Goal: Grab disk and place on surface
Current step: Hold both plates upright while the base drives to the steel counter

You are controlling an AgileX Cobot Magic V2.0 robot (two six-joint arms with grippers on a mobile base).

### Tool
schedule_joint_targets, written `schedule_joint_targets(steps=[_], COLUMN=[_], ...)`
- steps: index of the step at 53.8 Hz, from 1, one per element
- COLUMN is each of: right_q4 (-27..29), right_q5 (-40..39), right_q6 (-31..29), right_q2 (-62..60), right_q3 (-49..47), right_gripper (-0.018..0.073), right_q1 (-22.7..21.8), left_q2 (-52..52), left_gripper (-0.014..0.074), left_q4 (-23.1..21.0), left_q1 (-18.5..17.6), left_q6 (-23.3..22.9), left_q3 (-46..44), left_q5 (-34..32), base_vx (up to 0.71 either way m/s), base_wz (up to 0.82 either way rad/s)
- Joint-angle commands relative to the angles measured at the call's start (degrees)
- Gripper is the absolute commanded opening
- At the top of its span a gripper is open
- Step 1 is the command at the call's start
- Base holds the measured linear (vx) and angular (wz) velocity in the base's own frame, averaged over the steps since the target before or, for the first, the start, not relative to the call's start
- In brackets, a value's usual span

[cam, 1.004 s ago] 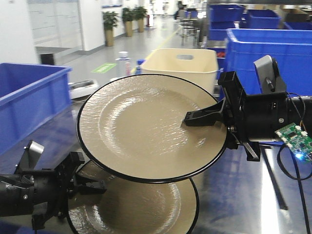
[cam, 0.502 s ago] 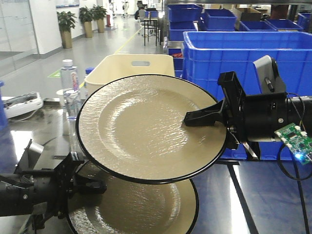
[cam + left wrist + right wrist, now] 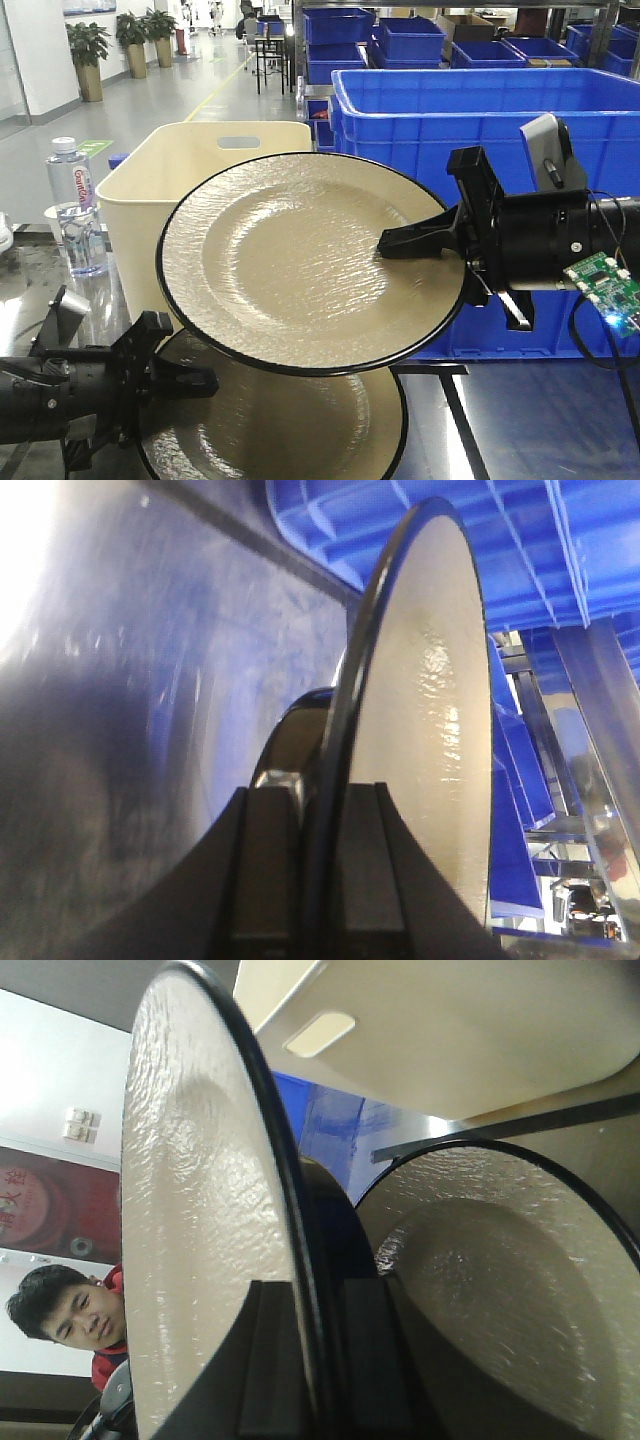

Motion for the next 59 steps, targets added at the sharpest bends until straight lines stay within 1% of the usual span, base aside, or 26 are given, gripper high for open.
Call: schedule_joint_targets(steps=[1, 56, 59], right_q4=[6.9, 7.3, 7.3], right_q5=[-1.8, -2.9, -2.9], right_q6=[0.1, 0.1, 0.1], right_q2=[-2.3, -2.3, -2.3], right_q3=[-2.4, -2.4, -2.4], right_gripper=[-0.0008, -0.0008, -0.0008], right_q1=[-0.2, -0.2, -0.2], left_q2=[-2.1, -2.1, -2.0], left_gripper=[0.0001, 0.0001, 0.0001], left_q4=[-5.8, -5.5, -5.3], left_q1=[-0.2, -0.2, -0.2], left_q6=[-0.8, -0.8, -0.8], left_q3=[-1.8, -1.8, -1.8], left_q5=[1.3, 1.3, 0.5], base_vx=[0.10, 0.02, 0.00], base_wz=[-0.05, -0.01, 0.00])
